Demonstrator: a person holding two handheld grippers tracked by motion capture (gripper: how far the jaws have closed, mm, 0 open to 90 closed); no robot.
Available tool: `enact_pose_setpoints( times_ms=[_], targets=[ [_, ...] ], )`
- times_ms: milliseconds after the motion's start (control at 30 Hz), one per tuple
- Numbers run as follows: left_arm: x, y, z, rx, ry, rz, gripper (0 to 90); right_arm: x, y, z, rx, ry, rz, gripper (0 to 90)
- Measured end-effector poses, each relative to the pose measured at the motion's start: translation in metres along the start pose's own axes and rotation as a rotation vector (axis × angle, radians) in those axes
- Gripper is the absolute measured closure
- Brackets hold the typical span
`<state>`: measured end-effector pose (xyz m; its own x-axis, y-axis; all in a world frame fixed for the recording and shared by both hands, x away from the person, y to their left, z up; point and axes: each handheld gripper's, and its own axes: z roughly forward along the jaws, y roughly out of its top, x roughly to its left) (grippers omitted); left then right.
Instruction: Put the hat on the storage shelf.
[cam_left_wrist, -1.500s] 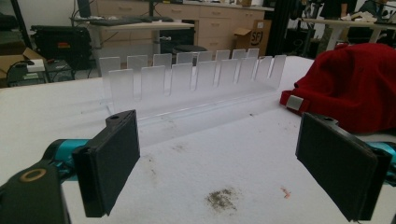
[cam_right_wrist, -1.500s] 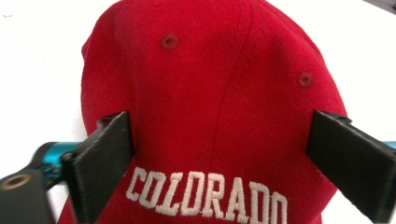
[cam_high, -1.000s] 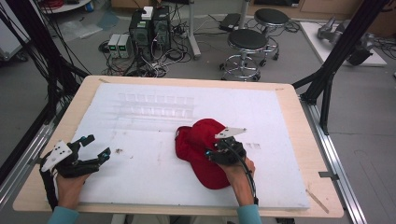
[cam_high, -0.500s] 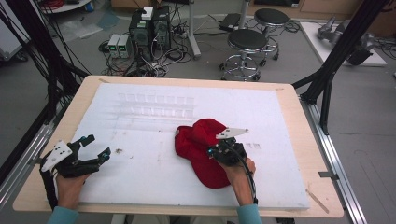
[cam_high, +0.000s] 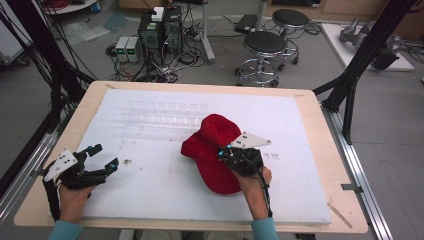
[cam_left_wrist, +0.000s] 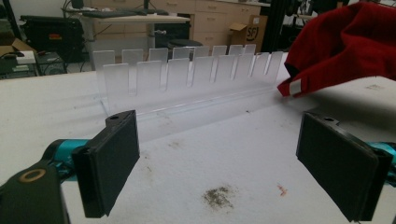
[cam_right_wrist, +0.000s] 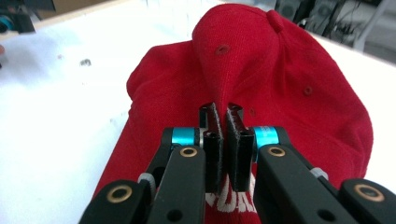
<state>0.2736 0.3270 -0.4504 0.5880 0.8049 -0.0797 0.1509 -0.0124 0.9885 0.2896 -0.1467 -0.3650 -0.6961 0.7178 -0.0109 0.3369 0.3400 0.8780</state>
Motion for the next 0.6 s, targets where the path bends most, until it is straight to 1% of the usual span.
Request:
enact_pose_setpoints(
  times_ms=[33, 67, 133, 233, 267, 367, 400, 500, 533, 600],
  targets=[
    [0.000, 0.000, 0.000, 0.005, -0.006, -0.008, 13.6, 0.000, 0.000, 0.000, 0.000, 0.000, 0.000, 86.5],
    [0.000, 0.001, 0.001, 0.011, -0.014, -0.021, 13.5, 0.003, 0.004, -0.001, -0.022, -0.008, -0.011, 86.5],
    [0.000, 0.002, 0.002, 0.012, -0.019, -0.032, 13.5, 0.004, 0.006, -0.001, -0.031, -0.007, -0.018, 86.5],
    [-0.001, 0.007, 0.004, 0.024, -0.026, -0.017, 13.3, 0.008, 0.013, -0.002, -0.053, -0.007, -0.032, 86.5],
    [-0.004, 0.011, 0.005, 0.025, -0.037, -0.017, 13.3, 0.009, 0.016, -0.002, -0.057, -0.006, -0.036, 86.5],
    [-0.006, 0.015, 0.007, 0.033, -0.047, -0.008, 13.3, 0.009, 0.019, -0.002, -0.068, -0.003, -0.038, 86.5],
    [-0.008, 0.018, 0.008, 0.042, -0.053, -0.003, 13.3, 0.010, 0.023, -0.003, -0.080, -0.004, -0.036, 86.5],
    [-0.009, 0.020, 0.010, 0.048, -0.058, 0.001, 13.3, 0.011, 0.027, -0.004, -0.094, -0.005, -0.046, 86.5],
    [-0.010, 0.022, 0.011, 0.059, -0.062, 0.002, 13.3, 0.012, 0.029, -0.004, -0.106, -0.009, -0.054, 86.5],
    [-0.010, 0.022, 0.012, 0.063, -0.065, -0.002, 13.3, 0.013, 0.032, -0.004, -0.113, -0.013, -0.058, 86.5]
  ],
)
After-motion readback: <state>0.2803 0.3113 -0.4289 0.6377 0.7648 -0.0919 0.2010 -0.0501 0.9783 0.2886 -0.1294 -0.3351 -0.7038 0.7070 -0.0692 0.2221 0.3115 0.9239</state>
